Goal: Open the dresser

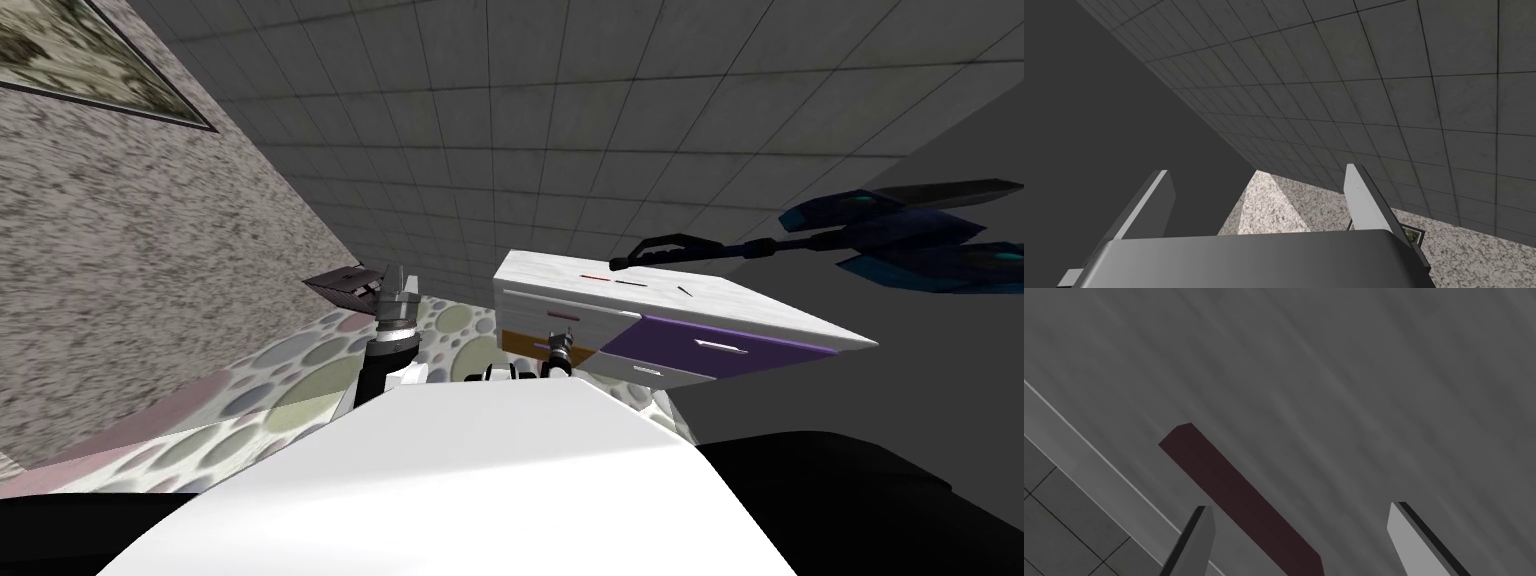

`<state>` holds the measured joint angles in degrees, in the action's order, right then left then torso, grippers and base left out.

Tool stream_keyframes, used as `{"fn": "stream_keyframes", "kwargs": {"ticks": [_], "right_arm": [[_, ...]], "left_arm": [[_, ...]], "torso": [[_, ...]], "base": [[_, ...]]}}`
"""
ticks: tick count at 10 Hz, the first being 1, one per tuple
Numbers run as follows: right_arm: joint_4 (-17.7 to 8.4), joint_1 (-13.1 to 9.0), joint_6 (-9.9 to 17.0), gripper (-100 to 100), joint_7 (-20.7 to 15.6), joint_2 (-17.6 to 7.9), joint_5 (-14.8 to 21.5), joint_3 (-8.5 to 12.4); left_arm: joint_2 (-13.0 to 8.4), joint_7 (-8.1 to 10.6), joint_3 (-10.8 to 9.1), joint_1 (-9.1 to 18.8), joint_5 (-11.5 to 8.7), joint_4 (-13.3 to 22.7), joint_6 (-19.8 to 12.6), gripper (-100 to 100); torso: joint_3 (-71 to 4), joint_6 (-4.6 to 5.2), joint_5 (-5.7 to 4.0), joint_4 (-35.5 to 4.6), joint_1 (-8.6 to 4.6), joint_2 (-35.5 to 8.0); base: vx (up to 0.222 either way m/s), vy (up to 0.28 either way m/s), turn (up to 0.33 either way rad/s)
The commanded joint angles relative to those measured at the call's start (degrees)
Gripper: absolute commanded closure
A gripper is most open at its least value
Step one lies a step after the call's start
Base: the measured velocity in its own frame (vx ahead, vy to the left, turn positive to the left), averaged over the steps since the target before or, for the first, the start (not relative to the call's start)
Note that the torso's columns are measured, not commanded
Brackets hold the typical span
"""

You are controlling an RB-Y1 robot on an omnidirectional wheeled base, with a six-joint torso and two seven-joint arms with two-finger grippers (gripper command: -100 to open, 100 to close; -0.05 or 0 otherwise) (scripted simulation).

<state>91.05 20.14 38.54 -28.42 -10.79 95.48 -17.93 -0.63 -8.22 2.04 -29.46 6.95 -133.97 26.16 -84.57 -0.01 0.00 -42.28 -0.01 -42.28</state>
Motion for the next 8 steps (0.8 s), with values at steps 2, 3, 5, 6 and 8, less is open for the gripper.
{"fn": "stream_keyframes", "kwargs": {"ticks": [2,3,5,6,8], "right_arm": [[-2.5,-0.6,3.0,-100,-1.1,-0.3,5.6,-0.9],[-4.0,-1.1,4.7,-100,-1.9,-0.5,7.6,-1.4],[-5.3,-1.4,6.3,-100,-2.6,-0.8,10.6,-1.9],[-5.3,-1.4,6.3,-100,-2.6,-0.8,11.0,-1.9],[-7.6,-2.1,9.0,-100,-3.8,-1.4,14.9,-2.7]], "left_arm": [[0.0,0.00,0.00,0.0,0.0,0.0,0.0,0],[0.0,0.00,0.00,0.0,0.0,0.0,0.0,0],[0.0,0.00,0.00,0.0,0.0,0.0,0.0,0],[0.0,0.00,0.00,0.0,0.0,0.0,0.0,0],[0.0,0.00,0.00,0.0,0.0,0.0,0.0,0]], "torso": [[0.0,0.00,0.00,0.0,0.01,0.0],[0.0,0.02,0.01,0.0,0.01,0.0],[0.0,0.02,0.01,0.0,0.00,0.0],[0.0,0.00,0.00,0.0,0.00,0.0],[0.0,0.01,0.00,0.0,0.01,0.0]], "base": [[0.017,0.005,0.092],[0.024,0.006,0.117],[0.019,0.003,0.102],[0.016,0.001,0.047],[0.019,0.004,0.110]]}}
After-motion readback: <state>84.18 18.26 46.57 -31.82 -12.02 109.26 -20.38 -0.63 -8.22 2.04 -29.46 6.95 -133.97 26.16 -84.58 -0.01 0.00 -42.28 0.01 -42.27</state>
